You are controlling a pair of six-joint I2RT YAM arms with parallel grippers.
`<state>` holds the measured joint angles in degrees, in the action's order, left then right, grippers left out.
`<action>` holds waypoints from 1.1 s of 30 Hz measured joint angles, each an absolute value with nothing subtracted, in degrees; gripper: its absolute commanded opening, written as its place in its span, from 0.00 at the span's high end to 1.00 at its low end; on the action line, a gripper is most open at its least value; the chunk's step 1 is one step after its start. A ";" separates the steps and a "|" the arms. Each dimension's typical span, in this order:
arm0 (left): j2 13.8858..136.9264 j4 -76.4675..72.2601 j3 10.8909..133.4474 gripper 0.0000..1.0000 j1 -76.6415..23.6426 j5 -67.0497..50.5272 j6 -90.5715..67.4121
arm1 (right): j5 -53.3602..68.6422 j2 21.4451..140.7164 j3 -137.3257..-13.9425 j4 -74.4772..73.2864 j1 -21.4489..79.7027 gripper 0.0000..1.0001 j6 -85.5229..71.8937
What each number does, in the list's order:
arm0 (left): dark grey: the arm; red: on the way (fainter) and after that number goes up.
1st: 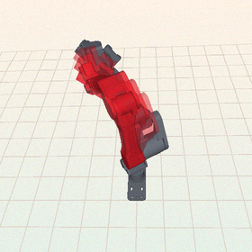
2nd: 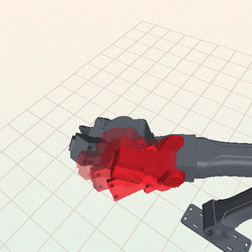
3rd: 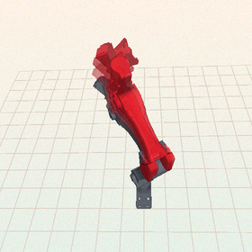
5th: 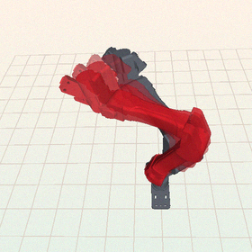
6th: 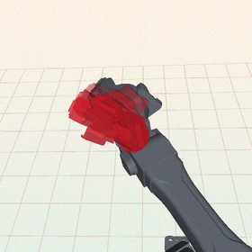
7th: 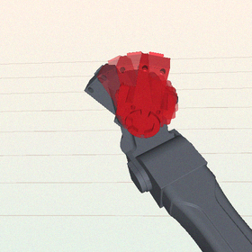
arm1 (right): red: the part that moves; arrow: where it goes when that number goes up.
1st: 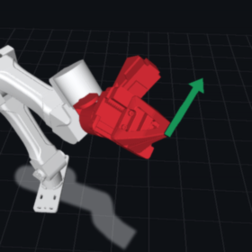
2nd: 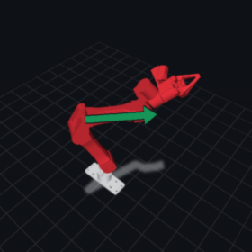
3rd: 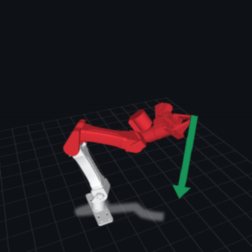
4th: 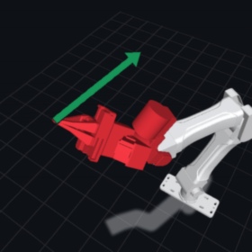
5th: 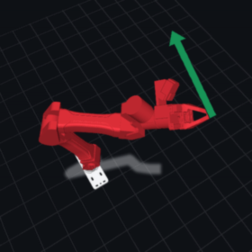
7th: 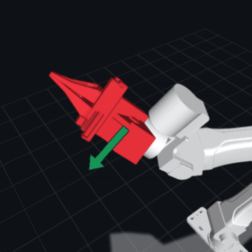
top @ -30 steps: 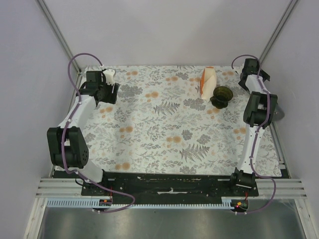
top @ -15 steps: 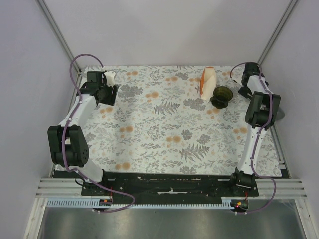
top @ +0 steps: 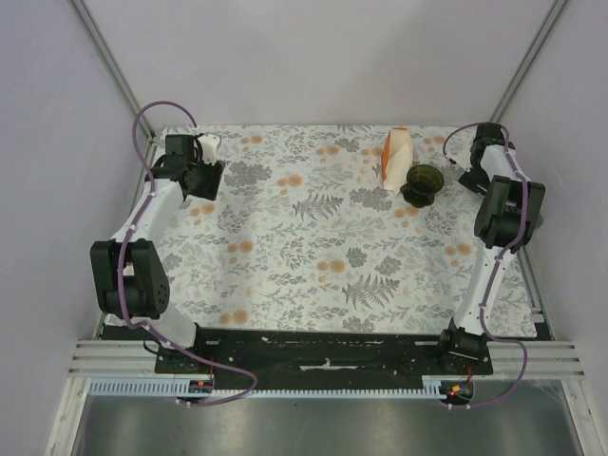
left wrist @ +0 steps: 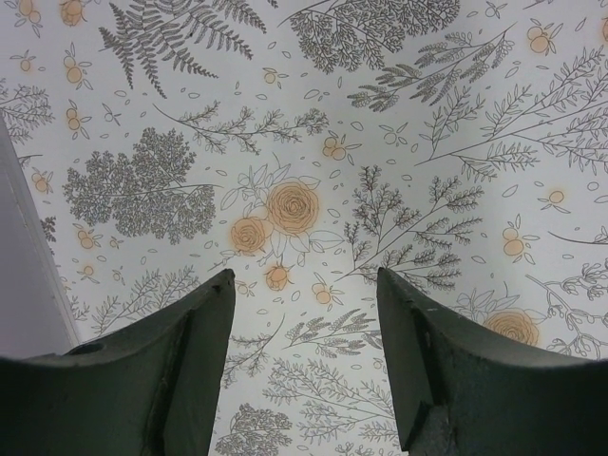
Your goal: Place the coffee filter in the dripper
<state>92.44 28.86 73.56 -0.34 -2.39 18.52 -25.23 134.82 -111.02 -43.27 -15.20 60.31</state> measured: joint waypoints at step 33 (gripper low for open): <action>92.44 29.98 74.63 0.34 -0.34 0.34 20.69 | -22.35 134.17 -111.15 -62.46 -12.88 0.66 50.74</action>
<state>92.44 29.98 74.63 -0.34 0.34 20.69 -22.35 134.17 -111.15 -62.46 -12.88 50.74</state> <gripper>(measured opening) 0.668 0.312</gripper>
